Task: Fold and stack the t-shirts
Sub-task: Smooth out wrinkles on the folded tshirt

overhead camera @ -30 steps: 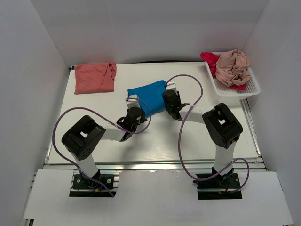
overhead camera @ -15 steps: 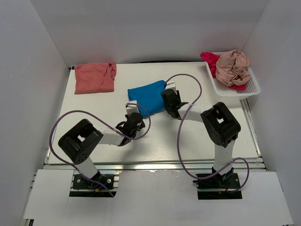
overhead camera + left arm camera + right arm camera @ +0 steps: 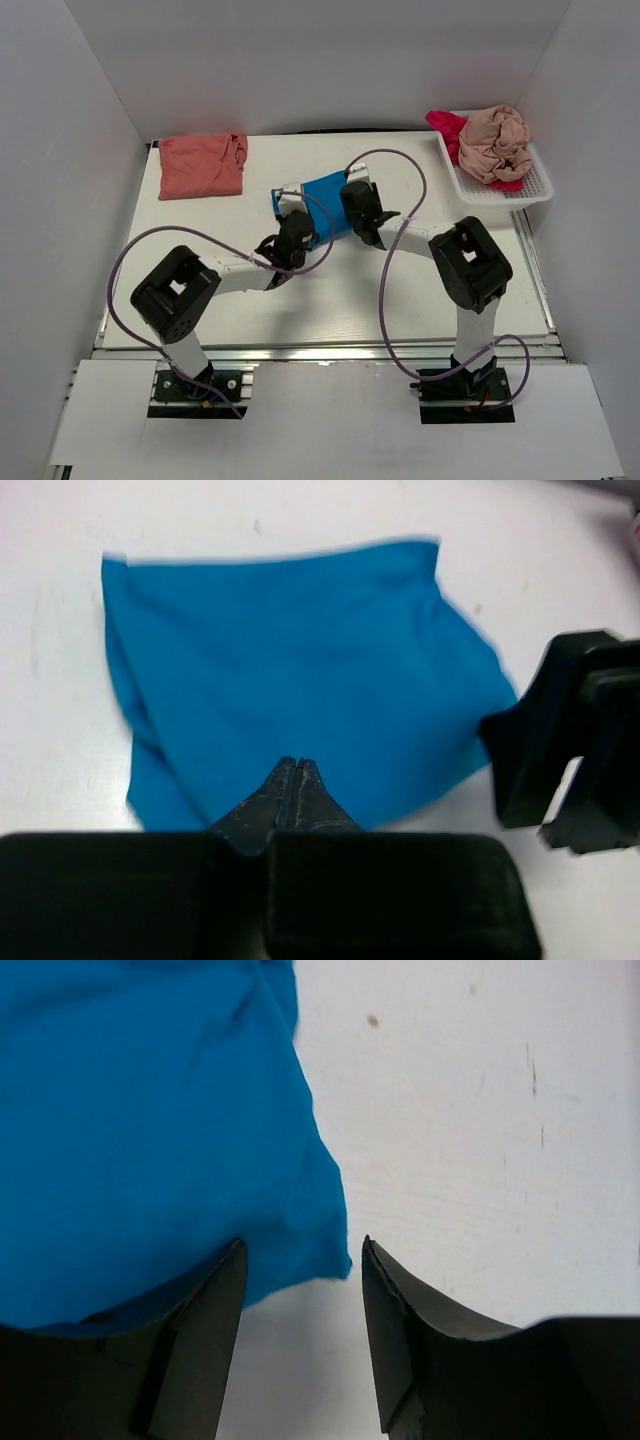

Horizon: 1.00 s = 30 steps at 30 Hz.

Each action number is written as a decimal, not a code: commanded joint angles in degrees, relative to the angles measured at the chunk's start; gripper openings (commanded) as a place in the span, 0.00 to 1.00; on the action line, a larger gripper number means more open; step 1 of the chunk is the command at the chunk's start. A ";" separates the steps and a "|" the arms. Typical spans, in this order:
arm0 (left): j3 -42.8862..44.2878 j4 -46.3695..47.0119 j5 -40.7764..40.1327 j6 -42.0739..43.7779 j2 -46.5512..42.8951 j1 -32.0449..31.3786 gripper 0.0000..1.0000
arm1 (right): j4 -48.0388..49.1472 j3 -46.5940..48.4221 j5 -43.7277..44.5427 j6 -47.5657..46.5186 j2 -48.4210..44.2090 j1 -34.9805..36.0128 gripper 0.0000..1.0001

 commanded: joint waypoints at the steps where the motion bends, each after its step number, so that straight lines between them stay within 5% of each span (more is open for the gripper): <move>1: 5.27 2.19 -4.65 4.98 4.34 0.13 0.00 | 4.59 5.12 -3.47 -2.30 -3.45 -0.30 0.55; 14: 14.88 3.86 -2.38 -1.85 21.33 2.85 0.00 | 1.17 15.94 -13.49 -2.21 8.85 -0.47 0.56; 21: 8.99 3.77 -0.71 -5.21 18.79 8.92 0.00 | -4.47 12.28 -19.82 6.31 10.89 -4.16 0.57; 30: 7.67 1.83 -1.68 -1.78 14.39 9.71 0.00 | -3.94 3.65 -14.13 9.92 5.09 -3.73 0.58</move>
